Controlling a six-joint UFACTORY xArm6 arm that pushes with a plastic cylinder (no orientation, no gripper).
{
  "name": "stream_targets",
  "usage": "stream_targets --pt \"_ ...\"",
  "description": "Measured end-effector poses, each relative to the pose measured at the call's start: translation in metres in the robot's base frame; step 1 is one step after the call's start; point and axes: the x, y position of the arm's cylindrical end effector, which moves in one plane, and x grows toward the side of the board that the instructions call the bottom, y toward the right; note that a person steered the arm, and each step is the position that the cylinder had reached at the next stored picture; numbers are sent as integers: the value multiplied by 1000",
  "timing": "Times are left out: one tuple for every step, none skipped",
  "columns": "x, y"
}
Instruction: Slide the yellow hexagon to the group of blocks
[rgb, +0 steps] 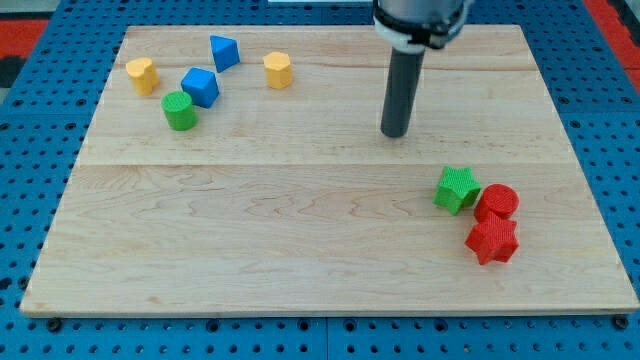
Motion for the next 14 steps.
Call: stream_targets --pt "-8 7" --pt "-8 7" --pt "-78 8" --pt "-143 -23" --pt "-132 -104" --pt "-105 -153" --pt "-72 -135" --pt "-76 -158" --pt "-81 -196" --pt "-47 -168" --pt "-28 -64" --pt "20 -28" --pt "-36 -36" --pt "-50 -82"
